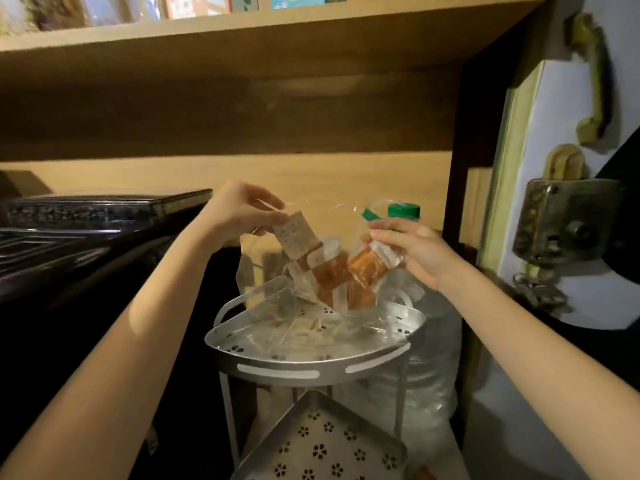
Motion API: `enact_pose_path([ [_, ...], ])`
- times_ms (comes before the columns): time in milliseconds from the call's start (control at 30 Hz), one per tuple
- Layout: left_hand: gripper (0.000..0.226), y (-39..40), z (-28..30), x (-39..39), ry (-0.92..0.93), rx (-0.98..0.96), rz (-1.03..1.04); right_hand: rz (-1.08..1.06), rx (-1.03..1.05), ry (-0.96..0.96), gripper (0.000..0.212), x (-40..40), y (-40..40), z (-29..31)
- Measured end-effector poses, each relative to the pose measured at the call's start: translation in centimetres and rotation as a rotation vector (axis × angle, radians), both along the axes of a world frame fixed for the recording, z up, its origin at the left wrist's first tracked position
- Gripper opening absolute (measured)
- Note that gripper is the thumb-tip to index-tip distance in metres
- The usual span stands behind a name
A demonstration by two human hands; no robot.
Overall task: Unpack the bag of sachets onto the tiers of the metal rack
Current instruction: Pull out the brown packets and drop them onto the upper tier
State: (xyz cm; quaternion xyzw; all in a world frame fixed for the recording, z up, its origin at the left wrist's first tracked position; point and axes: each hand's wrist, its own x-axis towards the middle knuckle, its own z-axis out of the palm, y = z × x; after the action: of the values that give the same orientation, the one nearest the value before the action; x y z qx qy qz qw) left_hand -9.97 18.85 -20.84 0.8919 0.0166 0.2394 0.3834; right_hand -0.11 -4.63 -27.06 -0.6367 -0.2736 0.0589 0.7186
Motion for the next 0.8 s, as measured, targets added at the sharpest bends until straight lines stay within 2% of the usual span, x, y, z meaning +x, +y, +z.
enact_pose_path([
  [233,0.018,0.1,0.4,-0.2,-0.067,-0.113,0.041,-0.044,0.024,-0.034,0.008,0.1,0.2,1.3],
  [400,0.015,0.7,1.1,-1.1,-0.205,-0.443,-0.053,-0.077,0.021,-0.037,0.009,-0.1,0.1,2.4],
  [500,0.012,0.4,1.3,-0.7,-0.282,-0.483,-0.055,-0.118,0.03,-0.077,0.01,-0.3,0.0,3.1],
  [567,0.018,0.2,1.2,-0.5,-0.327,-0.504,-0.071,-0.15,0.099,-0.092,0.008,-0.3,-0.1,3.8],
  [700,0.022,0.0,0.7,-0.4,-0.442,-0.518,-0.108,-0.13,0.111,-0.102,0.006,-0.4,-0.2,5.0],
  [800,0.043,0.3,-1.5,-0.2,-0.416,-0.515,-0.087,-0.117,0.154,-0.07,0.005,-0.4,-0.5,5.4],
])
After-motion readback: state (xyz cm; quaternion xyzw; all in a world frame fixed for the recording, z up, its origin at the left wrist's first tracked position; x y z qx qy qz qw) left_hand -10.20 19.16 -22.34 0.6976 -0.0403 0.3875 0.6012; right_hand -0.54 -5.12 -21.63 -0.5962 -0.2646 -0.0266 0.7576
